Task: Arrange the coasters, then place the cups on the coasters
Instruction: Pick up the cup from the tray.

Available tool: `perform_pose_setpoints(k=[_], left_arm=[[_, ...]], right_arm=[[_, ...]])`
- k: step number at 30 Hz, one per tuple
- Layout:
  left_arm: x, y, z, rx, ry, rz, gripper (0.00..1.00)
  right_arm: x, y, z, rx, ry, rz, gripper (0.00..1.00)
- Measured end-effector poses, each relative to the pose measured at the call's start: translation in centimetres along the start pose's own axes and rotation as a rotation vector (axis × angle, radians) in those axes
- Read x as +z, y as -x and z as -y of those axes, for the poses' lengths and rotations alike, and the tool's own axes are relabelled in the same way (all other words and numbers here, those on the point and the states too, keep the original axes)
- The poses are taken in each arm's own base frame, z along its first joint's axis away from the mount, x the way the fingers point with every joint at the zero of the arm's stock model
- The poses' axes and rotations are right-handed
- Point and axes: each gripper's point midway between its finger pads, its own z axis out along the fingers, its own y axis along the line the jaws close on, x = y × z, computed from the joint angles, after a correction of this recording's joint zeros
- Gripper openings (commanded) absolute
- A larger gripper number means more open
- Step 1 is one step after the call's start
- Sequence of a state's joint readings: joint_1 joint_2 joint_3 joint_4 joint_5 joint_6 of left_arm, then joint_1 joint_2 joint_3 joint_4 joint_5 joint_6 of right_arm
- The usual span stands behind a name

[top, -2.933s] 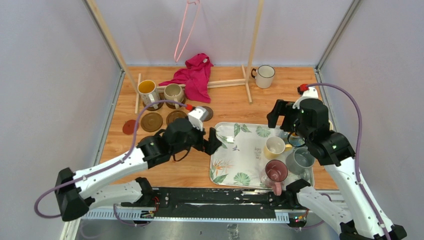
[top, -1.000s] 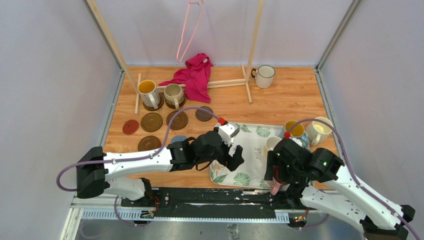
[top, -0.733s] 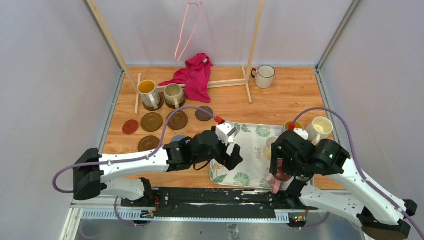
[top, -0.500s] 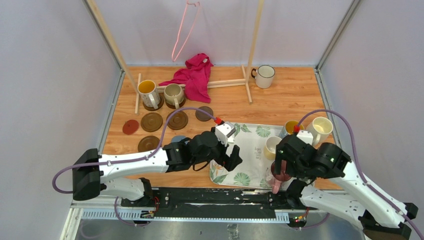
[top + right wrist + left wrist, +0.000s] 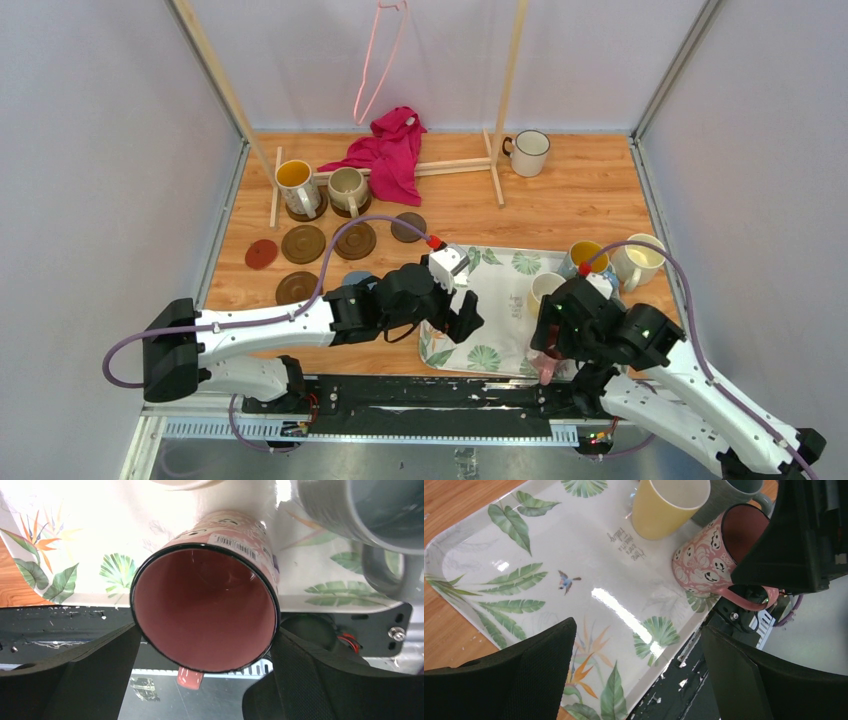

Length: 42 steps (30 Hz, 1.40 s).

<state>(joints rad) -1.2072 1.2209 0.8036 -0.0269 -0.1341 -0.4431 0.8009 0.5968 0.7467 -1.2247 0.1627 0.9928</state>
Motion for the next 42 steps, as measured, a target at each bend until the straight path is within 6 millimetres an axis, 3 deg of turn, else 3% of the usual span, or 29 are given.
perform_pose_setpoints(k=[8, 19, 30, 34, 38, 42], left_arm=[[0.0, 0.1, -0.1, -0.001, 0.005, 0.003, 1.0], [-2.1, 0.0, -1.7, -0.017, 0.056, 0.041, 1.0], [-4.1, 0.1, -4.7, -0.057, 0.166, 0.082, 1.0], [-4.3, 0.2, -5.5, -0.066, 0.2, 0.089, 1.0], [-4.4, 0.3, -5.7, -0.074, 0.214, 0.096, 1.0], [-4.3, 0.1, -5.8, -0.091, 0.218, 0.092, 1.0]], right_arm=[[1.9, -0.4, -2.6, -0.004, 0.074, -0.05, 1.0], [5.3, 0.9, -10.2, 0.05, 0.202, -0.131, 1.0], [9.4, 5.0, -17.8, 0.206, 0.326, -0.062, 1.0], [8.8, 7.0, -20.5, 0.227, 0.391, -0.025, 1.0], [6.7, 9.1, -22.7, 0.22, 0.463, 0.026, 1.0], [5.6, 9.5, -22.1, 0.197, 0.462, 0.055, 1.0]])
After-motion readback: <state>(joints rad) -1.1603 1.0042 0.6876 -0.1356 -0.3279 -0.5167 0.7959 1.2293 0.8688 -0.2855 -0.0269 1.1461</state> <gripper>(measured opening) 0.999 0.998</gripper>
